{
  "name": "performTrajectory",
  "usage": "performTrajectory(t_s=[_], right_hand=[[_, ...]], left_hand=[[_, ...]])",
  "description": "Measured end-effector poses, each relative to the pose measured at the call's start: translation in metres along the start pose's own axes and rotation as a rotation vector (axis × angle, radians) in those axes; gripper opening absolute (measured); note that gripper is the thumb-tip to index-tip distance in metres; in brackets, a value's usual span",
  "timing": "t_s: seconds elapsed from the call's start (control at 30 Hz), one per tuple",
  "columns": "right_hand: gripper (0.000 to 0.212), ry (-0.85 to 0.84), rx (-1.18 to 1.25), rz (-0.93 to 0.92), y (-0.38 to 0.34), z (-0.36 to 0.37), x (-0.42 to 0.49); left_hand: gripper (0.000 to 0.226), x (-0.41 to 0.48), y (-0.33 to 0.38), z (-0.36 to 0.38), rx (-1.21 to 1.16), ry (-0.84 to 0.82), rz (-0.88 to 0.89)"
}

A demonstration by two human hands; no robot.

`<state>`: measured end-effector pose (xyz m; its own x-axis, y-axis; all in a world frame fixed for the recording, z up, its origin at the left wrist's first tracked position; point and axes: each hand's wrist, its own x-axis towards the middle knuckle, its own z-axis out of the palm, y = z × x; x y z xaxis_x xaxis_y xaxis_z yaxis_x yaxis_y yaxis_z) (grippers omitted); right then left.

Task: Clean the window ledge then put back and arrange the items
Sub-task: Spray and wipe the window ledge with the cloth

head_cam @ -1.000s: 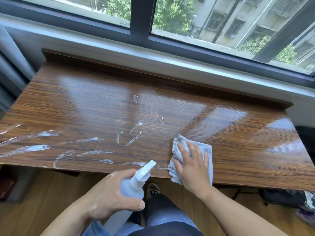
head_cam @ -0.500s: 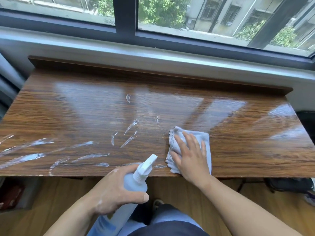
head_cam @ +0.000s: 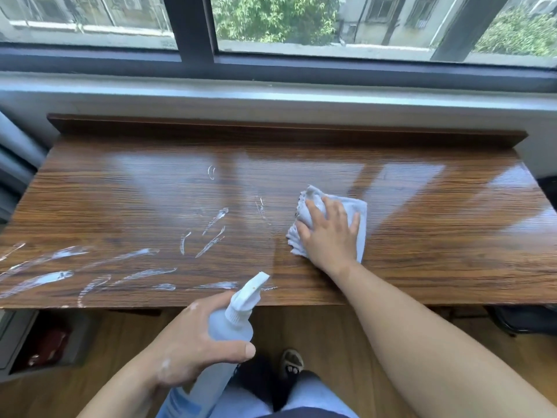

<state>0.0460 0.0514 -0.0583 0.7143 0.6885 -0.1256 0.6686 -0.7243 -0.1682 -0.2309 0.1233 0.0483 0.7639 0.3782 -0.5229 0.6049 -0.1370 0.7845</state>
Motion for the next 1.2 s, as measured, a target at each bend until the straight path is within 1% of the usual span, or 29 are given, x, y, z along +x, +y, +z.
performTrajectory(t_s=[0.07,0.13,0.23,0.3,0.4,0.5,0.6,0.7,0.77,0.87,0.93,1.0,1.1,1.2], right_hand=[[0.059,0.037,-0.021,-0.106,-0.001,0.008,-0.039],[0.059,0.032,-0.033,-0.205,0.001,0.015,-0.072],[0.062,-0.030,-0.011,-0.240,0.010,0.016,-0.079],[0.061,-0.032,0.006,-0.197,0.012,0.010,-0.059],[0.057,-0.043,0.039,-0.054,0.010,-0.001,-0.022],[0.057,-0.040,0.056,0.023,0.004,-0.004,-0.014],[0.057,-0.013,0.042,0.012,-0.001,0.005,-0.039],[0.062,0.047,0.007,-0.005,-0.006,0.017,-0.077],[0.063,0.069,-0.014,0.027,-0.025,0.026,-0.101],[0.061,0.025,-0.002,0.018,-0.071,0.041,-0.119],[0.059,0.033,0.008,-0.011,-0.088,0.045,-0.108],[0.059,0.038,0.026,0.004,-0.085,0.040,-0.079],[0.058,-0.003,0.073,0.126,-0.065,0.019,-0.029],[0.058,0.016,0.099,0.214,-0.064,0.011,-0.014]], left_hand=[[0.065,-0.001,0.001,0.004,-0.022,0.020,-0.006],[0.064,0.000,-0.001,0.006,-0.031,0.026,-0.015],[0.065,-0.002,-0.004,0.007,-0.038,-0.005,-0.051],[0.067,-0.004,-0.008,0.003,-0.032,-0.011,-0.070],[0.067,-0.007,-0.014,-0.003,-0.049,-0.024,-0.091],[0.063,-0.009,-0.022,-0.009,-0.036,-0.063,-0.102],[0.061,-0.012,-0.029,-0.019,-0.039,-0.090,-0.088],[0.060,-0.012,-0.036,-0.033,-0.056,-0.144,-0.064],[0.064,-0.013,-0.041,-0.043,-0.057,-0.171,-0.045],[0.072,-0.017,-0.050,-0.058,-0.050,-0.156,-0.017],[0.072,-0.018,-0.053,-0.067,-0.051,-0.158,-0.007],[0.072,-0.019,-0.057,-0.074,-0.042,-0.167,0.001],[0.071,-0.021,-0.061,-0.082,-0.032,-0.172,-0.002],[0.071,-0.022,-0.065,-0.091,-0.022,-0.169,0.008]])
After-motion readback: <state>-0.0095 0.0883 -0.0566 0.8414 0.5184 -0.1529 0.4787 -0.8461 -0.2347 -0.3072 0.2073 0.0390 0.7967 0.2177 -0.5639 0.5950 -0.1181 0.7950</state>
